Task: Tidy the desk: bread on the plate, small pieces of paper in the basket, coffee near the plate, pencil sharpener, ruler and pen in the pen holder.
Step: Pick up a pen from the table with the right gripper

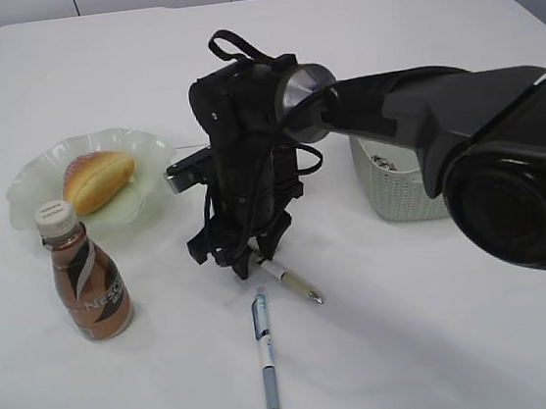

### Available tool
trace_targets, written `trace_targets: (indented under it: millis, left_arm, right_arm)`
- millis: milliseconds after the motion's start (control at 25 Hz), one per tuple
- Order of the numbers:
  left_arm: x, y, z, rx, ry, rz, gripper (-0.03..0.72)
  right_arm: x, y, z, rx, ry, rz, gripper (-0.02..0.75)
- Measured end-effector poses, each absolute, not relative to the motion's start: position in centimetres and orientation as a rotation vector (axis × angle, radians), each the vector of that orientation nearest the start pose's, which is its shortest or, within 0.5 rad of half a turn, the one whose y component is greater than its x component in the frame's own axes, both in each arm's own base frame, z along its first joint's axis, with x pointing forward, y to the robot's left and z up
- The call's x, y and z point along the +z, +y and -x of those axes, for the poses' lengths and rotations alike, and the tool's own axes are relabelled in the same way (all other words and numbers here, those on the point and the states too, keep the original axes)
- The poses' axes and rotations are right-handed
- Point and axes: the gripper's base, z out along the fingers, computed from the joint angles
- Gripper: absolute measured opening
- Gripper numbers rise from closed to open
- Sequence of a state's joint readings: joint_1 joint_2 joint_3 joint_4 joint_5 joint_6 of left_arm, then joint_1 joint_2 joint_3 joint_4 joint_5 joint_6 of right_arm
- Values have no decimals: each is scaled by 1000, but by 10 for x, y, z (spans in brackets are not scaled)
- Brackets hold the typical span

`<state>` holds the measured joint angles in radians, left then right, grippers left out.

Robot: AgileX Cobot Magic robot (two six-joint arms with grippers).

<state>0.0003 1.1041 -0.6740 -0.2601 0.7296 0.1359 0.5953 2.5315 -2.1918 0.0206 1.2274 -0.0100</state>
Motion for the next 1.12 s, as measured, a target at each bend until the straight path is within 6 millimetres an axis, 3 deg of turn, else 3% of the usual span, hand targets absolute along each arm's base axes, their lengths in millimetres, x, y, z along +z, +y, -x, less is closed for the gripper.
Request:
trace_targets:
  millis: [240, 520, 800, 880, 1120]
  left_arm:
    - [251, -16, -195, -247, 2622, 19, 433]
    - [251, -15, -196, -245, 2617, 20, 433]
    - [251, -15, -196, -245, 2615, 21, 433]
    - [251, -15, -196, -245, 2615, 21, 433]
    - [252, -15, -196, -243, 2609, 22, 433]
  right_arm:
    - [121, 288, -422, 69, 2922, 905, 332]
    - [121, 288, -421, 71, 2923, 905, 106]
    - [124, 287, -422, 66, 2913, 905, 66]
    - [137, 287, -422, 68, 2888, 900, 64]
    - [199, 283, -418, 111, 2787, 814, 62]
